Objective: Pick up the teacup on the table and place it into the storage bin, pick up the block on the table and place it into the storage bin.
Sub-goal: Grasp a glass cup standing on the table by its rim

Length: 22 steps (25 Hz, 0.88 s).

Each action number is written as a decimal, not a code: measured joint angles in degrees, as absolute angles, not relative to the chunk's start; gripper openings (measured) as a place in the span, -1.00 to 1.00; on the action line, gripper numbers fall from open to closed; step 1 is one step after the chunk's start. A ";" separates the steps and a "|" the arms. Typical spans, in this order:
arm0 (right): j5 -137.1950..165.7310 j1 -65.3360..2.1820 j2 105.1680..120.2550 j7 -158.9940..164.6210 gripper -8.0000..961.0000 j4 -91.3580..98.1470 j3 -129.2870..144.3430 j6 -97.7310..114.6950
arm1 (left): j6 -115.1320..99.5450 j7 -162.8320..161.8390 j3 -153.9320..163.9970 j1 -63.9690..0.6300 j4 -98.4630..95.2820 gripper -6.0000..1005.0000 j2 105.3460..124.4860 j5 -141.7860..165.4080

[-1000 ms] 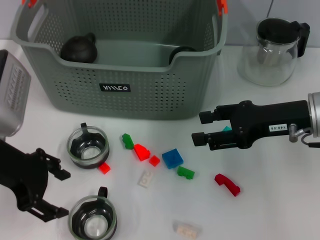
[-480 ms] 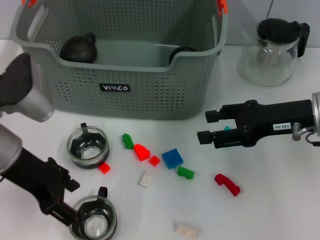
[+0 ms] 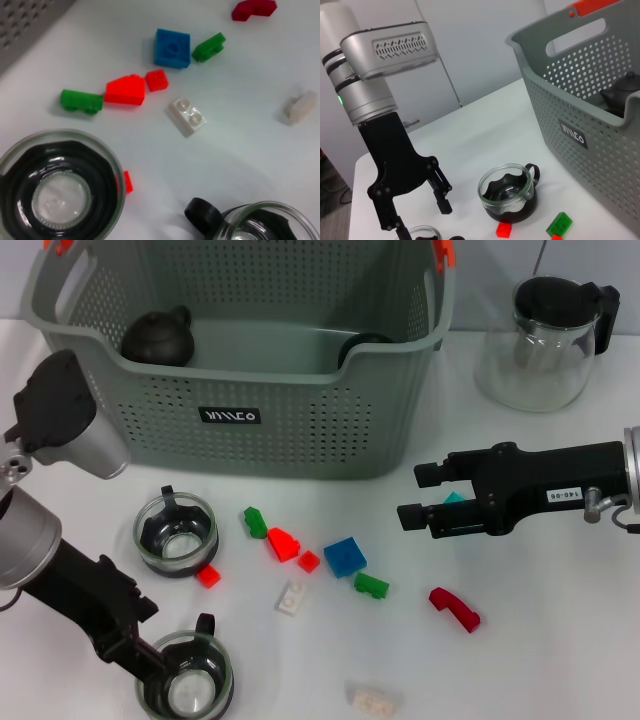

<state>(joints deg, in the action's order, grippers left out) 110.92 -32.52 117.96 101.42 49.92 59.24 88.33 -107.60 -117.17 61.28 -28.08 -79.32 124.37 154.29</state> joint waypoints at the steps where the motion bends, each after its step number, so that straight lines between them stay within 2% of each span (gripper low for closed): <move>1: 110.92 -32.52 117.94 101.42 0.58 49.92 59.23 88.33 | -107.27 -117.44 61.37 -28.03 -79.07 0.55 124.36 154.37; 22: 110.92 -32.52 117.95 101.33 0.58 49.92 59.24 87.53 | -103.33 -118.26 65.44 -27.97 -74.58 0.33 124.27 154.63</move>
<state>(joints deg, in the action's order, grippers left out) 110.92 -32.52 117.95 101.34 49.92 59.24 87.53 -103.33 -118.26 65.45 -27.97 -74.58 124.27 154.63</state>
